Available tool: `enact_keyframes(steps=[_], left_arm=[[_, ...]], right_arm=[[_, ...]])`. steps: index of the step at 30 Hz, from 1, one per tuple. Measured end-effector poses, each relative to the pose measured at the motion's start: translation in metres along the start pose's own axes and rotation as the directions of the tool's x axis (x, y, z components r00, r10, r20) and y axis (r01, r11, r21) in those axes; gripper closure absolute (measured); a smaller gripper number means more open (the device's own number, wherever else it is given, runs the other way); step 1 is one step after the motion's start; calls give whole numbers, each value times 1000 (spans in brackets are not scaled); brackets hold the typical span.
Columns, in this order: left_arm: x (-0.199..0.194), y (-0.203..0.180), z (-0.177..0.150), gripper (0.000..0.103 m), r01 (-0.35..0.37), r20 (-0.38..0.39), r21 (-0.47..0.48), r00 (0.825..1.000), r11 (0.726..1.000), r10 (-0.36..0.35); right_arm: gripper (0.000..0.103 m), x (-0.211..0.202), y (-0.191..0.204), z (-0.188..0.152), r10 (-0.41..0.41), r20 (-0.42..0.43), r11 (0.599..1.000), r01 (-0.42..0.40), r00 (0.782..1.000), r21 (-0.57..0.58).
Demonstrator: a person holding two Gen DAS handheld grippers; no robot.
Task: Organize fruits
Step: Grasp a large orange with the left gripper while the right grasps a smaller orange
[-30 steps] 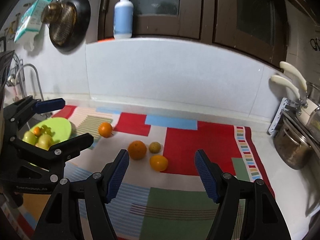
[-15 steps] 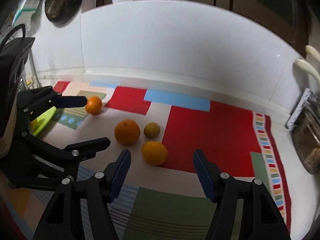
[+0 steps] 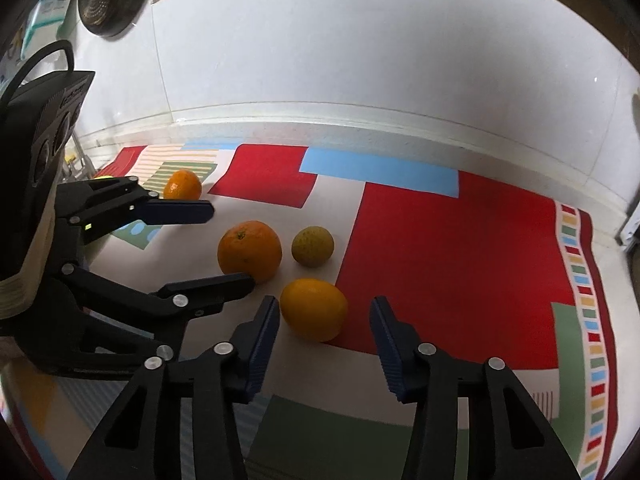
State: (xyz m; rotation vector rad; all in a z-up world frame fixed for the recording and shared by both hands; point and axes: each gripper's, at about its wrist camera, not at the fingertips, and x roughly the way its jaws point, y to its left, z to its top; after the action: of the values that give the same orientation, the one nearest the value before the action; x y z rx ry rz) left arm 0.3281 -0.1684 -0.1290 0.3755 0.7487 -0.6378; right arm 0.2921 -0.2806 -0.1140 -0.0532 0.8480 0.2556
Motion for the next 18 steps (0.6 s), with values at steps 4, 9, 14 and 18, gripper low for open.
enact_keyframes(steps=[4,9,14,18], left_arm=[[6,-3,7,42,18,-11,6,1000,1000,-18],[11,-6,10,57,62,-28,-13,998,998,-62],[7,-6,10,61,54,-32,-42,998,998,-56],[-7,-7,8,61,32,-18,-60,999,998,-33]], right_arm=[[67,1,-3,0,20,-6,1000,-20,1000,20],[67,-3,-9,-4,3,3,998,-3,1000,65],[67,-7,-11,-5,-16,11,994,14,1000,106],[67,-16,-9,-4,-25,35,992,20,999,127]])
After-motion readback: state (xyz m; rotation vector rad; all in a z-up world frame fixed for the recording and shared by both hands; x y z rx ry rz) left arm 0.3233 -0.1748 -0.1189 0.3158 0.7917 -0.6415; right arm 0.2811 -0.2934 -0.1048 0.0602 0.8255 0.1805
